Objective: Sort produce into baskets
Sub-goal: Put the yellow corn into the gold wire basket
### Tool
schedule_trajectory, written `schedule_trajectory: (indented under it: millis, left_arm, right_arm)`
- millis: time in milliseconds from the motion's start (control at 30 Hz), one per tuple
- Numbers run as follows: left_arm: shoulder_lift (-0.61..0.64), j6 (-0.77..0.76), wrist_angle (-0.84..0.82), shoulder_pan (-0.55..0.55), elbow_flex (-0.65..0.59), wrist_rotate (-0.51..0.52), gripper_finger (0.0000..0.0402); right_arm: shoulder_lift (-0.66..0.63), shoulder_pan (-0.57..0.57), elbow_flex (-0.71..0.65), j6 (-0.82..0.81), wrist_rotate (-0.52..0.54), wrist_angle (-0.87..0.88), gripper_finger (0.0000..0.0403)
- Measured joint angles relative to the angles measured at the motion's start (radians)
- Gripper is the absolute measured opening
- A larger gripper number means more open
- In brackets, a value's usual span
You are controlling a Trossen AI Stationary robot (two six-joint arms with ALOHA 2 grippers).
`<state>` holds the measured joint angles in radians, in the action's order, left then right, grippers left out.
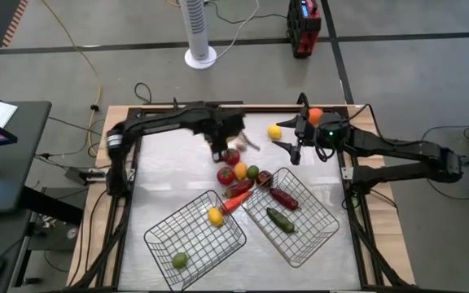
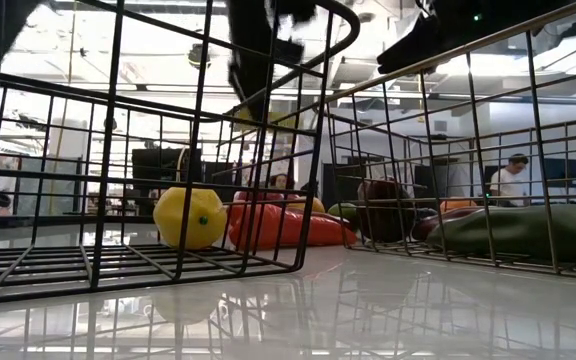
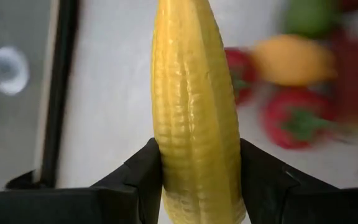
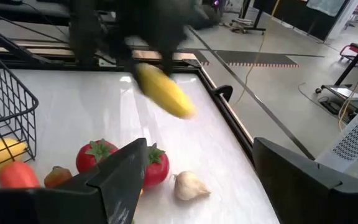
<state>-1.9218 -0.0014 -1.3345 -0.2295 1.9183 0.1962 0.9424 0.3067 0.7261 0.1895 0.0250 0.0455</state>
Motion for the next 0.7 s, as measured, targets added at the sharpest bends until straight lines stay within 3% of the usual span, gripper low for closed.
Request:
schedule_trajectory:
  millis: [400,567,700]
  left_arm:
    - [0.341,-0.193,0.271,0.402,-0.451,-0.251,0.0161]
    - [0.417,-0.357,0.417,0.513,-0.588,-0.241,0.0161]
    - [0.417,-0.42,0.442,0.559,-0.627,-0.235,0.0162]
  right_arm:
    - [0.0,0.024,0.0,0.003,0.0,-0.038,0.0319]
    - [0.0,0.024,0.0,0.002,0.0,-0.067,0.0319]
    - [0.0,0.024,0.0,-0.005,0.0,-0.091,0.0319]
